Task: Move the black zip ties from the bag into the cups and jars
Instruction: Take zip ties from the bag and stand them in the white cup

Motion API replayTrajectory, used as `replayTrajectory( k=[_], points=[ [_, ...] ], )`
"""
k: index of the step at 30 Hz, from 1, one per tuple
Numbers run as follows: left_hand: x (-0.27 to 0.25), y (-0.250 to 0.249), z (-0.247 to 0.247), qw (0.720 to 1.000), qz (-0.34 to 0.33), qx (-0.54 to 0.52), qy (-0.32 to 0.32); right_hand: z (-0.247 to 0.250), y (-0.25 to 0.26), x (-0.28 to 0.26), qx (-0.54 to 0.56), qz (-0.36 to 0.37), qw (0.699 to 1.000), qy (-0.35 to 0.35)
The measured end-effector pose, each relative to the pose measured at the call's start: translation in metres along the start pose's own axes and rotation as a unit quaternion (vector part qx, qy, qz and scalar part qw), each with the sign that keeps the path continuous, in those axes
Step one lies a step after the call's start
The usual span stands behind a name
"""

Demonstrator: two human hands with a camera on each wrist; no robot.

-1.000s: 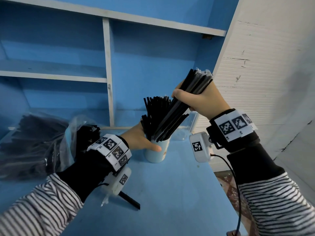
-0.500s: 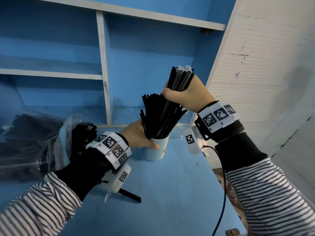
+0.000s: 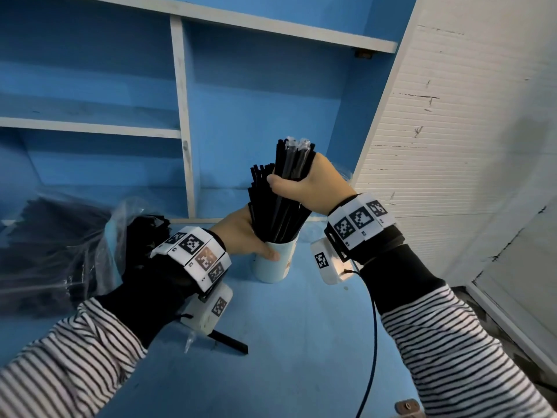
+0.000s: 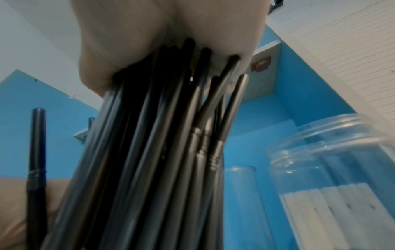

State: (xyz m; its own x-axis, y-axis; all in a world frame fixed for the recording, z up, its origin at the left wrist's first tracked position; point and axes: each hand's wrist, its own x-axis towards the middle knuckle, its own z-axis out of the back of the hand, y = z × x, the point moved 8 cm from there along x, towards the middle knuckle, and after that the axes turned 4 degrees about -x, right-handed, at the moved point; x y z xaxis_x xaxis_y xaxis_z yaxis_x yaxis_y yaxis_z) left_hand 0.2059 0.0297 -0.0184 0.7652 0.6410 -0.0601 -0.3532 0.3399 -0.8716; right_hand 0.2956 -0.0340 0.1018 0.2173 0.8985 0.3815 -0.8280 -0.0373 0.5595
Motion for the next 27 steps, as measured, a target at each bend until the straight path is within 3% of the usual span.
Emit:
replayTrajectory(
  k=[6, 9, 13, 16, 20, 27],
  points=[
    [-0.004, -0.005, -0.002, 1.000, -0.012, -0.006, -0.006, 0.003, 0.002, -0.011, -0.130, 0.026, 0.991, -0.034],
    [-0.005, -0.007, -0.002, 1.000, -0.017, 0.015, -0.007, 0.005, 0.003, -0.013, -0.111, 0.042, 0.992, -0.044],
    [-0.006, -0.009, -0.003, 1.000, -0.019, 0.023, -0.001, 0.015, 0.005, -0.018, 0.027, 0.049, 0.996, -0.063],
    [-0.007, -0.011, -0.003, 0.999, -0.023, 0.029, 0.002, 0.029, 0.024, -0.025, 0.087, 0.115, 0.983, -0.109],
    [-0.007, -0.010, -0.003, 0.999, -0.022, 0.032, -0.002, 0.020, 0.041, -0.026, 0.011, 0.203, 0.968, -0.149],
    [-0.008, -0.009, 0.000, 0.999, -0.008, 0.030, -0.015, 0.009, 0.035, -0.020, -0.023, 0.195, 0.965, -0.175]
  ],
)
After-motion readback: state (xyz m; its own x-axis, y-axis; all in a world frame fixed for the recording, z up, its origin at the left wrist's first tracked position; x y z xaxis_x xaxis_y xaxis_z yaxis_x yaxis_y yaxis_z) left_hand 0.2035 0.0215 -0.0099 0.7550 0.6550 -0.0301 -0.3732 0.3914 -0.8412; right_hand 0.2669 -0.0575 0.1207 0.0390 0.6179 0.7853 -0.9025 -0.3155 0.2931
